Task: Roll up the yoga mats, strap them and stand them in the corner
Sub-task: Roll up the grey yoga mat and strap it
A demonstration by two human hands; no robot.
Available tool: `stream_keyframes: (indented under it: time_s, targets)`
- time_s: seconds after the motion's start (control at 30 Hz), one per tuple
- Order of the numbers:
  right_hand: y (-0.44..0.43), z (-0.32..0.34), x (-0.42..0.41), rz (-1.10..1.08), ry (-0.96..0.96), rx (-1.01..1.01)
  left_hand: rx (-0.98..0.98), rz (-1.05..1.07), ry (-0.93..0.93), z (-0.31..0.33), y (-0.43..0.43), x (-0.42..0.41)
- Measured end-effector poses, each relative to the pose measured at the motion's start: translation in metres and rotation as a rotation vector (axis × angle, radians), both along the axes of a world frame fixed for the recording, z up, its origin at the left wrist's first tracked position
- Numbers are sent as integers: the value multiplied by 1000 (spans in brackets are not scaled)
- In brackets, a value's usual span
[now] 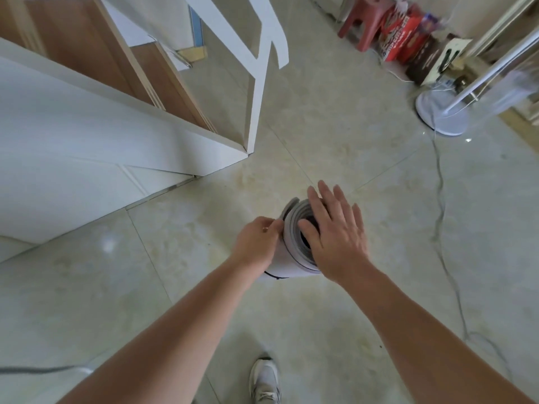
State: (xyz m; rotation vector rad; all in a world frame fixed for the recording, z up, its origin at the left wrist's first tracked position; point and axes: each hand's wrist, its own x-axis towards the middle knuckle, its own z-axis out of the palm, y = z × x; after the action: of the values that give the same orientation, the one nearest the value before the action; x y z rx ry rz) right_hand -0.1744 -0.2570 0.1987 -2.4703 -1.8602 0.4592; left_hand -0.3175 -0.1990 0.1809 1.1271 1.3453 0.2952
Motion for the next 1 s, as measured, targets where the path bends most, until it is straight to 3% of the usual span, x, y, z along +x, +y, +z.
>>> stream_keyframes:
  time_s: [0.1,0.23,0.53,0.6,0.7,0.77,0.87,1.0]
  targets:
    - [-1,-7,2,148,-94,-10,235,-246,239,-2,7,5]
    - [8,-6,6,114,-91,-64,330,-376,388,5,28,5]
    - [24,-12,-10,-11,-99,-101,484,-293,443,15,25,5]
    - [27,-12,-16,-1,-64,-90,436,-240,397,15,24,9]
    - [32,-5,-22,42,142,-78,326,-110,225,15,30,17]
    - [36,-2,-16,-48,213,-50,315,-85,216,9,31,24]
    - [37,-8,-5,-226,61,-110,297,-109,225,-7,27,30]
    - [37,-13,-3,-216,12,-121,225,5,85,-15,27,39]
